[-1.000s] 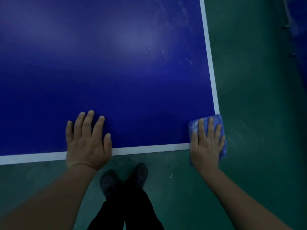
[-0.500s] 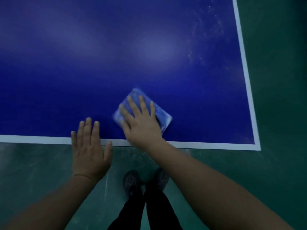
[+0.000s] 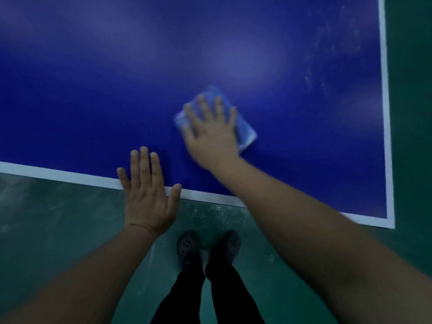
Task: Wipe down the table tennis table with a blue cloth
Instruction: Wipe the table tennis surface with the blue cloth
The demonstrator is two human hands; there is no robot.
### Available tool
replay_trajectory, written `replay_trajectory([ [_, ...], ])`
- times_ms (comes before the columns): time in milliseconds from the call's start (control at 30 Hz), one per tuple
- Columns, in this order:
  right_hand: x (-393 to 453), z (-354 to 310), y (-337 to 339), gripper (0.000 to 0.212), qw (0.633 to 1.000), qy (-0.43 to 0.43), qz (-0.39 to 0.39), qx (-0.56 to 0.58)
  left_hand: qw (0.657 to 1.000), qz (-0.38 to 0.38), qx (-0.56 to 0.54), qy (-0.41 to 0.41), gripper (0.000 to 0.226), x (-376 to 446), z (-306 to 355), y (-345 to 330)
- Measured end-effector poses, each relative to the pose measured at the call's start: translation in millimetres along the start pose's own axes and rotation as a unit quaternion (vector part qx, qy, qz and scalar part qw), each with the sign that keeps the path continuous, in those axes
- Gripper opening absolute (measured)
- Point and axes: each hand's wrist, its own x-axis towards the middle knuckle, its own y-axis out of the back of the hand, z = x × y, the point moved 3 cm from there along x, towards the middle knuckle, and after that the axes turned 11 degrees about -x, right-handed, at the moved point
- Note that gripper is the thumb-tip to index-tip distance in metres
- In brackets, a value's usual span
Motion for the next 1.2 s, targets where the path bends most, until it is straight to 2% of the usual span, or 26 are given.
replay_trajectory([
  [100, -68, -14, -8, 0.054, 0.993, 0.121, 0.005, 0.0, 1.0, 0.006, -0.008, -0.013, 0.083, -2, -2, -1],
  [167, -118, 34, -12, 0.053, 0.994, 0.112, -0.013, -0.001, 1.0, 0.007, -0.016, -0.004, 0.083, -1, -1, -1],
  [200, -139, 70, -13, 0.053, 0.997, 0.078, -0.023, -0.011, 1.0, 0.005, -0.022, 0.002, 0.083, -1, 0, -1],
  [267, -170, 155, -11, 0.058, 0.997, -0.042, -0.055, -0.033, 0.999, 0.01, -0.038, 0.013, 0.083, -1, 2, 0],
  [367, -191, 264, -2, 0.068, 0.958, -0.27, -0.093, -0.024, 0.997, 0.018, -0.068, 0.029, 0.081, -3, 11, 1],
  [433, -182, 294, 3, 0.066, 0.917, -0.391, -0.071, 0.023, 0.997, 0.014, -0.078, 0.015, 0.08, -6, 32, -2],
  [500, -165, 280, 1, 0.065, 0.898, -0.435, -0.06, 0.04, 0.996, 0.009, -0.088, 0.0, 0.077, -9, 65, -10],
  [533, -159, 264, -1, 0.062, 0.911, -0.408, -0.055, 0.031, 0.996, 0.005, -0.094, -0.007, 0.076, -10, 85, -17],
  [567, -157, 245, -5, 0.06, 0.937, -0.345, -0.052, 0.021, 0.995, 0.001, -0.104, -0.013, 0.074, -10, 106, -25],
  [633, -167, 223, -10, 0.056, 0.984, -0.164, -0.063, -0.017, 0.992, -0.001, -0.12, -0.024, 0.071, -8, 151, -41],
  [667, -170, 232, -10, 0.056, 0.993, -0.091, -0.071, -0.035, 0.992, 0.001, -0.126, -0.025, 0.069, -6, 173, -50],
  [700, -169, 254, -8, 0.057, 0.994, -0.056, -0.08, -0.042, 0.991, 0.002, -0.135, -0.021, 0.069, -3, 196, -59],
  [800, -146, 328, 3, 0.064, 0.989, -0.107, -0.089, -0.041, 0.985, 0.016, -0.17, 0.034, 0.068, 5, 248, -83],
  [833, -135, 334, 5, 0.063, 0.991, -0.098, -0.077, -0.044, 0.981, 0.033, -0.184, 0.058, 0.067, 6, 261, -90],
  [933, -95, 286, 0, 0.056, 0.996, 0.065, -0.022, -0.05, 0.966, 0.101, -0.199, 0.133, 0.066, 4, 283, -106],
  [1033, -37, 210, -5, 0.053, 0.978, 0.208, 0.016, -0.015, 0.949, 0.173, -0.186, 0.185, 0.063, 7, 300, -117],
  [1133, 20, 171, 6, 0.053, 0.967, 0.256, 0.017, -0.003, 0.938, 0.191, -0.163, 0.238, 0.064, 12, 322, -128],
  [1200, 51, 209, 9, 0.053, 0.974, 0.225, 0.016, -0.015, 0.947, 0.152, -0.121, 0.257, 0.067, 14, 335, -136],
])
